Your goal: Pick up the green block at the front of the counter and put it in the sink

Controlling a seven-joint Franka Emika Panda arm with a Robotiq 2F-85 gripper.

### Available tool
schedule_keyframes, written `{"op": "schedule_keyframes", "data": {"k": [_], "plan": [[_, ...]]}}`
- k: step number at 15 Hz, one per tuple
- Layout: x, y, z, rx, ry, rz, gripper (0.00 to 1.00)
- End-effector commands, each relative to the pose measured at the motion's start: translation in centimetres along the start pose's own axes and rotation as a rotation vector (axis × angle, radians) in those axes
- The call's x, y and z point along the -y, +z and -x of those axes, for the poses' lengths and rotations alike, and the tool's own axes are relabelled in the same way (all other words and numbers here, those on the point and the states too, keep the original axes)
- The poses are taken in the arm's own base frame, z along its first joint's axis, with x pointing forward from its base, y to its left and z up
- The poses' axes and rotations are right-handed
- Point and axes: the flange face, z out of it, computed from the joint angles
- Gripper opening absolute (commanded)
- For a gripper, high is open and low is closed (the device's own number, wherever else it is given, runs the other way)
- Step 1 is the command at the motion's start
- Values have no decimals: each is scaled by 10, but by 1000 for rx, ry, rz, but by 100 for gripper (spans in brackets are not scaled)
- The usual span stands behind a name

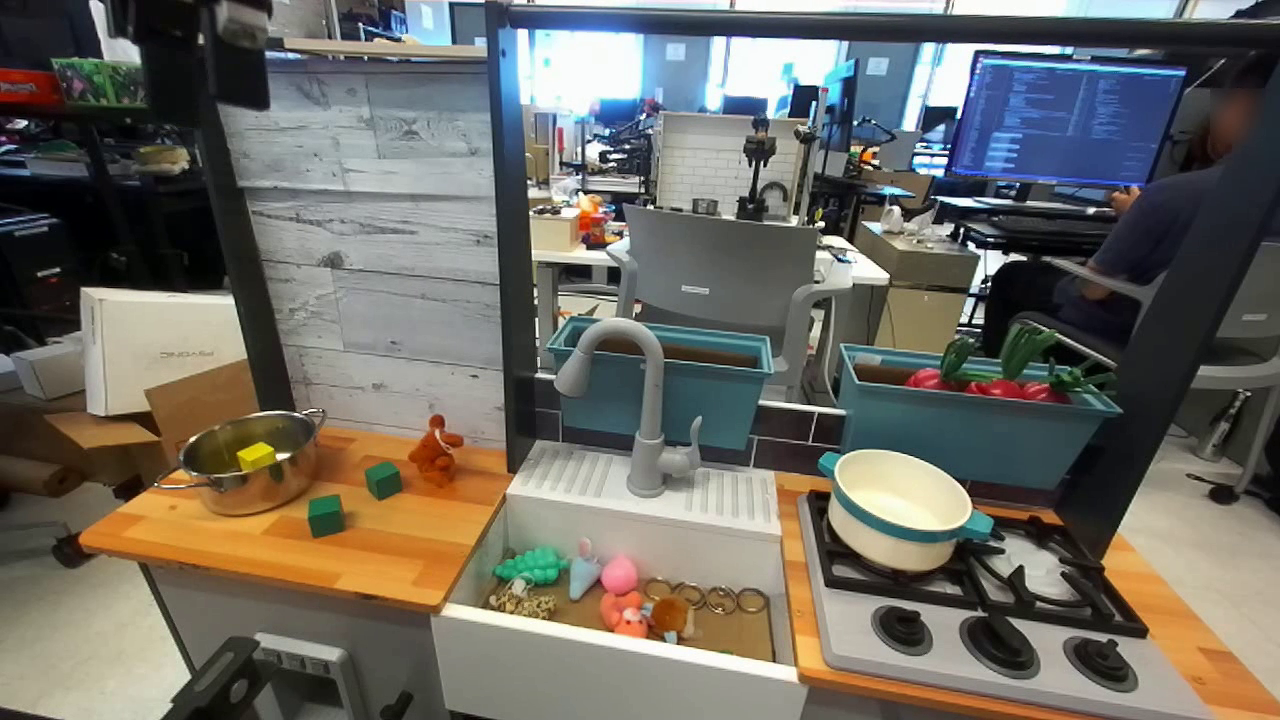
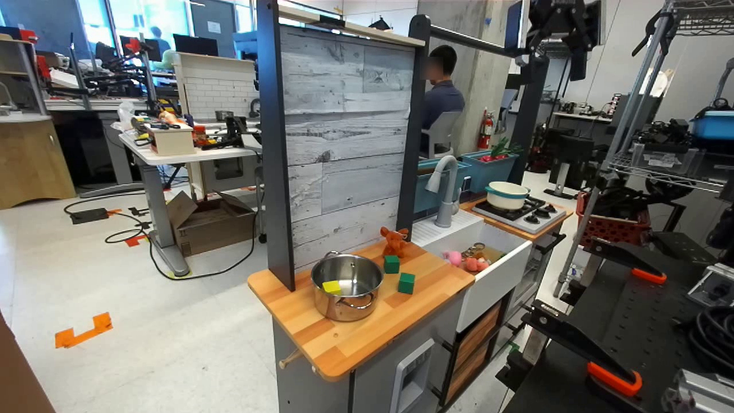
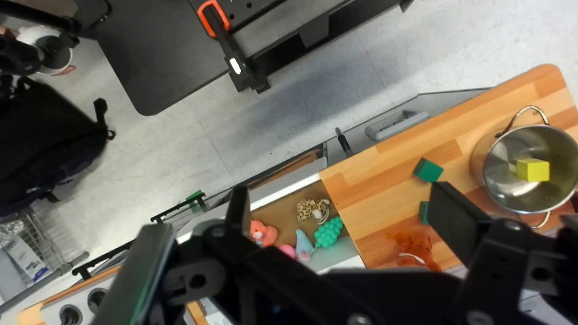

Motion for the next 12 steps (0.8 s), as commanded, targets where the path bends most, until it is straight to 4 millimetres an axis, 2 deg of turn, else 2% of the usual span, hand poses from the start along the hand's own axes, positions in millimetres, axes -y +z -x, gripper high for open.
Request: {"op": "schedule_keyframes", "data": {"k": [1, 5, 8, 12], "plan": [[3, 20, -8, 21, -10, 48, 100], [5, 39, -7, 34, -55, 90, 100], [3, 56, -8, 94, -13, 189, 100], [2, 72, -19, -141, 5, 256, 100]]}}
